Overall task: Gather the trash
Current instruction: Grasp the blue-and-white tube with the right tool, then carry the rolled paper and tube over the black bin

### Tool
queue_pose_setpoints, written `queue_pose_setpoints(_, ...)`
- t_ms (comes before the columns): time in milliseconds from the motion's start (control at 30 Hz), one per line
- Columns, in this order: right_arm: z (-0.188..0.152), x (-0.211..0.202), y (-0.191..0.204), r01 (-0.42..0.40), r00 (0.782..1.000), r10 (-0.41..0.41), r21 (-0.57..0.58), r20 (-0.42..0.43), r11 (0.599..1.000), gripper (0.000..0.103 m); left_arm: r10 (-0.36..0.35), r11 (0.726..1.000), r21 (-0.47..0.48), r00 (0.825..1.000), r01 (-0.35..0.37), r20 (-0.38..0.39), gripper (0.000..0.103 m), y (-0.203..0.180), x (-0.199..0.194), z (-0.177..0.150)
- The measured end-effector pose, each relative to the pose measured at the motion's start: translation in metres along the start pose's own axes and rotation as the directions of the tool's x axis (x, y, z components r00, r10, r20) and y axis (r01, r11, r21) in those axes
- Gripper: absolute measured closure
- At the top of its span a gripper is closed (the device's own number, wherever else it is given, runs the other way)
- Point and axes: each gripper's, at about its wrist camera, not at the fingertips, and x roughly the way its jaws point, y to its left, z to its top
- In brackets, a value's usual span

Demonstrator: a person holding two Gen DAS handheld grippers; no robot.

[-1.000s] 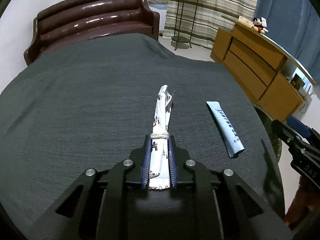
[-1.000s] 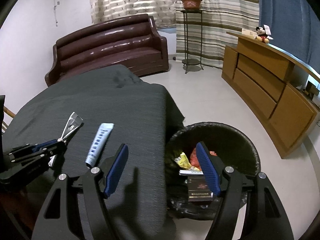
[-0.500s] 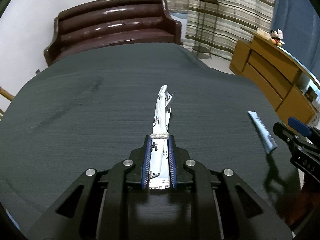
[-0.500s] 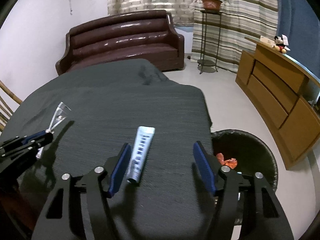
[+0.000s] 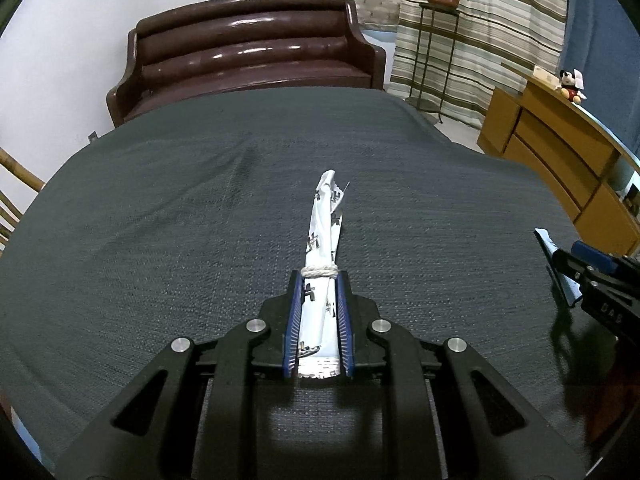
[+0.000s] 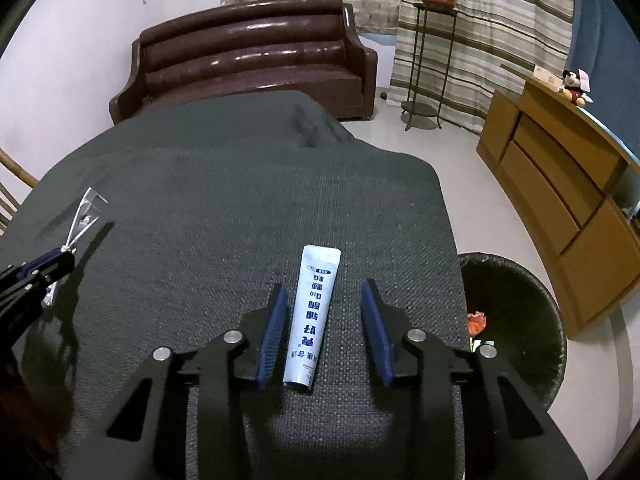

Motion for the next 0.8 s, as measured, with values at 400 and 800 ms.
queue_pose_setpoints(400, 0.0, 0.004, 0.006, 0.003, 1.0, -0.003, -0.024, -0.026, 1.0, 0.085, -0.004, 1.0, -0.003, 1.0, 0.004, -0.003, 0.086, 0.002, 0.001, -0.002)
queue_pose_setpoints(800, -0.004, -0.007, 0.004, -0.014, 1.0, 0.015, -0.015, 0.015, 1.0, 0.085, -0.012, 1.0, 0.004, 1.0, 0.012, 0.012, 0.086, -0.004, -0.002, -0.005)
